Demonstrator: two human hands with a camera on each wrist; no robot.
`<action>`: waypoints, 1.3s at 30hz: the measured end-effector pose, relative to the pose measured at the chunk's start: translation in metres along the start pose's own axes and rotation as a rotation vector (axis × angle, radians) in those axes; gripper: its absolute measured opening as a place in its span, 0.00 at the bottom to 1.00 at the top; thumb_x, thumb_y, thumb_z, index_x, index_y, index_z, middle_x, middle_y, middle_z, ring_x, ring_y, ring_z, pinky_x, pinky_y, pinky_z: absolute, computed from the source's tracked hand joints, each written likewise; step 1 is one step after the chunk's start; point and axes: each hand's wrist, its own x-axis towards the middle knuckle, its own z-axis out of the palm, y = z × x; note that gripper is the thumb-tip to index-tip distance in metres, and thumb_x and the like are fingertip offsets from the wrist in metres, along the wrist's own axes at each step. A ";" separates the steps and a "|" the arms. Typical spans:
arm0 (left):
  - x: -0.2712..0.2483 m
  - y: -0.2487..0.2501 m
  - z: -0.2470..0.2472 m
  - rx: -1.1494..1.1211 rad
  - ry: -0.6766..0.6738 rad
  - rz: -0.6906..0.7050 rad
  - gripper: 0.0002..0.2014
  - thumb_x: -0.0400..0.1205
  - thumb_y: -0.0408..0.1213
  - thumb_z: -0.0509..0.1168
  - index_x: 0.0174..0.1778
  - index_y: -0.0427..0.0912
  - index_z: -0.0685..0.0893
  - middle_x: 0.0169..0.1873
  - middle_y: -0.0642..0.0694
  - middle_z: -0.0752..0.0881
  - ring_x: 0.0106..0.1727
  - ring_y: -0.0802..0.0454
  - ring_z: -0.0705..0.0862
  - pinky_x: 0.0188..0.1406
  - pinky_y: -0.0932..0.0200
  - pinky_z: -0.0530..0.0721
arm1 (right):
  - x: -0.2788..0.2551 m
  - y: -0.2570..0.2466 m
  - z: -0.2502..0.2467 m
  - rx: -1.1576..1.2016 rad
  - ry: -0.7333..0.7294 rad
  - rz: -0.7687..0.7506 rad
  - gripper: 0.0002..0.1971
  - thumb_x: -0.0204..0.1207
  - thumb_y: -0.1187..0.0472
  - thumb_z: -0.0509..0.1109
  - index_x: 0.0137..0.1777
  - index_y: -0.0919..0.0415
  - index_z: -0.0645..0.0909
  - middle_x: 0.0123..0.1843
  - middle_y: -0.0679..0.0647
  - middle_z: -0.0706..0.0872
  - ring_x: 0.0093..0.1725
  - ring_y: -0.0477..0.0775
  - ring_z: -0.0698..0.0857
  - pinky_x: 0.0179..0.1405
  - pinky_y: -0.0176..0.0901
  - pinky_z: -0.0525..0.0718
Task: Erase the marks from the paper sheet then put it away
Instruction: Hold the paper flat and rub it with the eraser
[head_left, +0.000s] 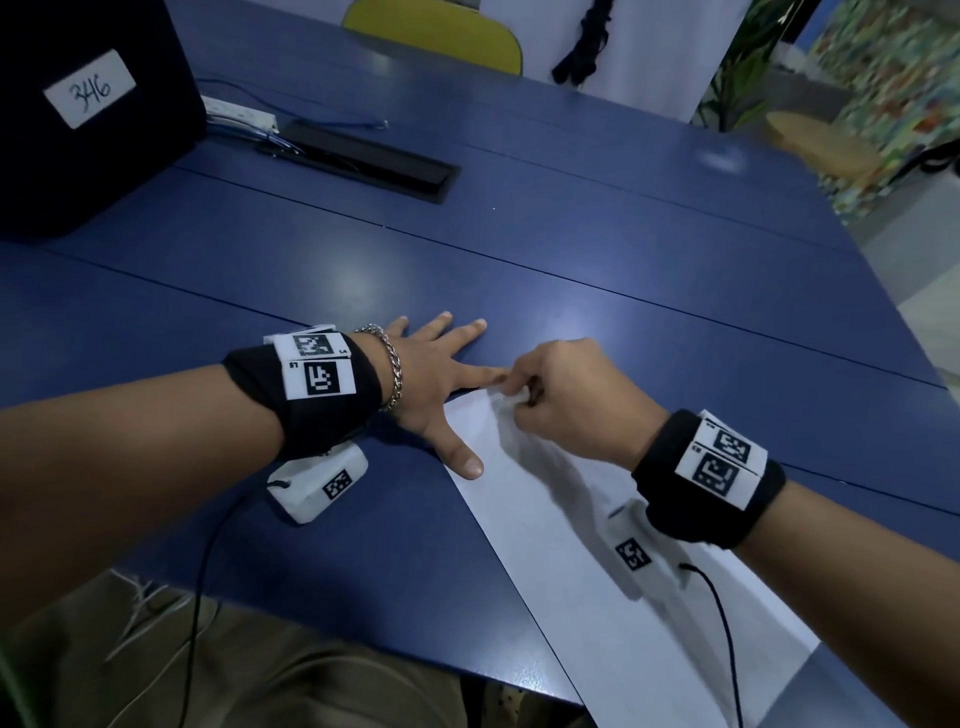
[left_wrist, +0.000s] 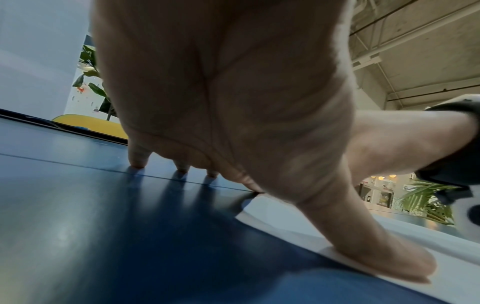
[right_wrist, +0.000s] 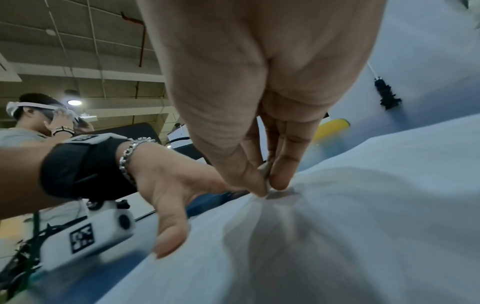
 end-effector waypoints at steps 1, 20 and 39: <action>0.000 0.000 0.000 -0.008 0.003 0.005 0.61 0.57 0.89 0.65 0.83 0.85 0.40 0.89 0.54 0.25 0.90 0.39 0.29 0.85 0.21 0.42 | -0.003 -0.003 0.003 -0.005 -0.007 -0.035 0.13 0.69 0.60 0.71 0.50 0.49 0.92 0.41 0.47 0.91 0.40 0.55 0.89 0.45 0.47 0.87; -0.002 0.002 -0.008 0.021 0.055 0.068 0.59 0.57 0.88 0.66 0.76 0.92 0.33 0.92 0.45 0.34 0.92 0.31 0.40 0.86 0.23 0.47 | -0.028 0.048 -0.024 0.288 0.090 0.250 0.07 0.72 0.60 0.80 0.47 0.47 0.93 0.35 0.45 0.91 0.31 0.40 0.86 0.32 0.25 0.79; -0.005 0.011 -0.013 -0.062 0.100 0.261 0.46 0.72 0.72 0.74 0.86 0.76 0.61 0.91 0.47 0.52 0.89 0.46 0.59 0.83 0.44 0.71 | -0.034 0.045 -0.013 0.183 0.072 0.136 0.10 0.73 0.63 0.79 0.54 0.54 0.92 0.39 0.45 0.92 0.43 0.46 0.90 0.49 0.35 0.86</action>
